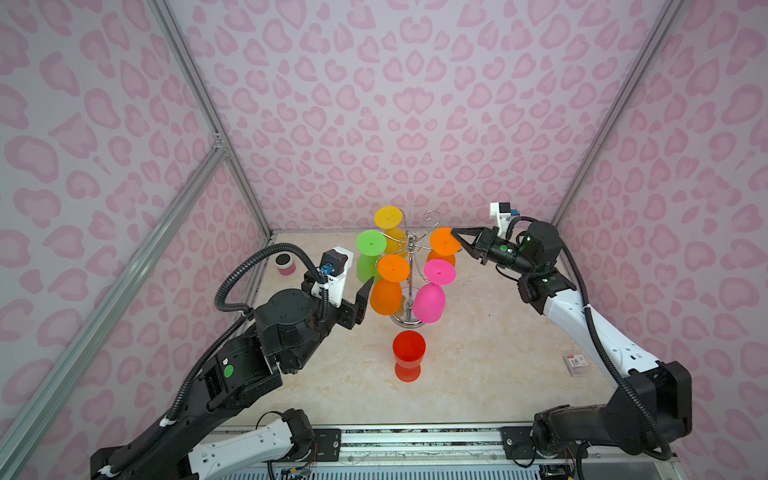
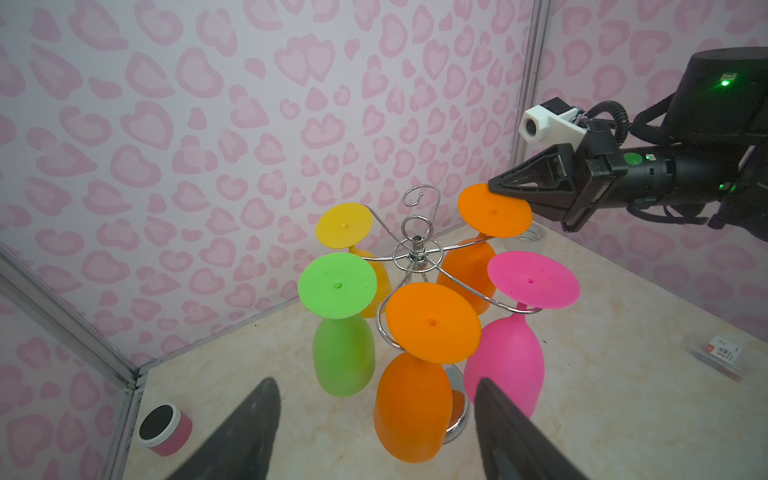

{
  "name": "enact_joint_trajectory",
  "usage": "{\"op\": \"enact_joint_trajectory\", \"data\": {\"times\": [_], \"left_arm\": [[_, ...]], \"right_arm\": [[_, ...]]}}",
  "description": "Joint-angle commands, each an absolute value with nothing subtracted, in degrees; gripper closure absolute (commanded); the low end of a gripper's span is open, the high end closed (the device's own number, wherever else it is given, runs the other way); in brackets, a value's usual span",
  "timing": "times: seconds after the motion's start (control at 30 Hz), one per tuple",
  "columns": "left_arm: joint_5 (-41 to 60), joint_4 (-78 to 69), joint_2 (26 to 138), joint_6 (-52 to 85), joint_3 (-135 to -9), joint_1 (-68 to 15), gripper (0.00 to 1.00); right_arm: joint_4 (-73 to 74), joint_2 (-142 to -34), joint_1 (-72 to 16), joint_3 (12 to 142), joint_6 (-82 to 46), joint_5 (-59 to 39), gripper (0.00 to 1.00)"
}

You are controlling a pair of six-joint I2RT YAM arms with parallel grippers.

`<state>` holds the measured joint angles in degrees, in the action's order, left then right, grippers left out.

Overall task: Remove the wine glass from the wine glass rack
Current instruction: 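Close the right gripper on the orange glass's base disc on the rack, then lift the orange glass off the rack hook while the left gripper rises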

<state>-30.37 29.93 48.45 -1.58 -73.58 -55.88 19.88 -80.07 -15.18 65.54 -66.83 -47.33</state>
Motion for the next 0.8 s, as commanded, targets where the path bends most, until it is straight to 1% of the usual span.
{"op": "enact_joint_trajectory", "data": {"times": [0.0, 0.23, 0.4, 0.6, 0.77], "left_arm": [[-30.3, 28.4, 48.3, -1.2, -73.4, -55.8, 0.24], [-30.1, 28.5, 48.0, -1.0, -73.0, -55.8, 0.24], [-30.2, 28.6, 47.7, -0.7, -72.8, -55.7, 0.24], [-30.0, 28.5, 47.6, -0.5, -72.5, -55.7, 0.24], [-29.5, 28.0, 48.0, -0.3, -72.4, -55.6, 0.24]], "right_arm": [[21.9, -81.7, -15.4, 67.2, -66.6, -47.0, 1.0], [22.3, -85.0, -14.6, 70.2, -66.3, -46.9, 1.0], [23.4, -85.5, -12.4, 70.3, -66.8, -46.6, 1.0], [27.5, -84.7, -8.6, 68.9, -69.4, -47.0, 1.0], [29.2, -81.9, -5.3, 67.0, -71.1, -47.9, 1.0]]}}
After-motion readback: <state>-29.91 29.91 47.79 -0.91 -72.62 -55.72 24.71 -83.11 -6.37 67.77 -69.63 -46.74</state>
